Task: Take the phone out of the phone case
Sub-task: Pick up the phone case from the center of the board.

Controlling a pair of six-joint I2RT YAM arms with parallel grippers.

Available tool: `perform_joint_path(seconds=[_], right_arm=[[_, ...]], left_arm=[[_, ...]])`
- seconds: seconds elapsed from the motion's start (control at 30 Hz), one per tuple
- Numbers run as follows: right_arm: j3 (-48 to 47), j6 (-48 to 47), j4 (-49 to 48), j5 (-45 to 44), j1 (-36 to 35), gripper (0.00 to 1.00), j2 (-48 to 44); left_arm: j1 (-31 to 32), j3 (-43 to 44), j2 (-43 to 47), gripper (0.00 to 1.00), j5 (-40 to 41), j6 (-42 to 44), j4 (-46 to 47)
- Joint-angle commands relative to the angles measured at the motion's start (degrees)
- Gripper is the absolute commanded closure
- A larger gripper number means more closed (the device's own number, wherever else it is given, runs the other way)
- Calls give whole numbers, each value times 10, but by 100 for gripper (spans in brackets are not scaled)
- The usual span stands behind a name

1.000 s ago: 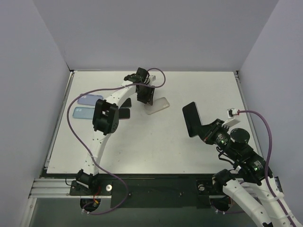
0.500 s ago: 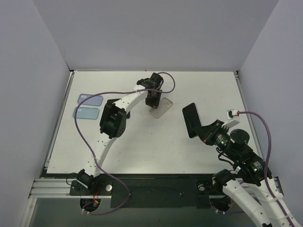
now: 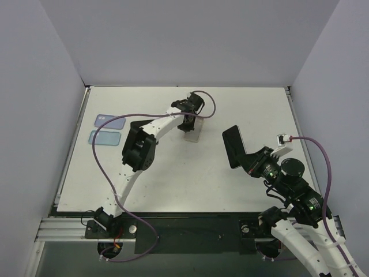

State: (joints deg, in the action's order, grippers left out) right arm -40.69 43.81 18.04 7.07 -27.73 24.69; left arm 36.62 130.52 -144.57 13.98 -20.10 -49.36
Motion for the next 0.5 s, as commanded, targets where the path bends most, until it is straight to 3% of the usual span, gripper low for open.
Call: perform_joint_path(seconds=[0.0, 0.1, 0.23, 0.37, 0.47], right_arm=[[-2, 0, -55, 4, 3, 100, 1], [2, -2, -56, 3, 4, 100, 0], [5, -5, -55, 4, 6, 100, -3], [6, -10, -55, 7, 8, 100, -4], [5, -14, -57, 13, 11, 100, 3]], left_arm=[[-1, -84, 82, 100, 76, -67, -35], [-7, -164, 180, 100, 112, -131, -29], [-49, -338, 327, 100, 121, -216, 16], [-158, -550, 480, 100, 85, -281, 67], [-272, -642, 592, 100, 58, -310, 96]])
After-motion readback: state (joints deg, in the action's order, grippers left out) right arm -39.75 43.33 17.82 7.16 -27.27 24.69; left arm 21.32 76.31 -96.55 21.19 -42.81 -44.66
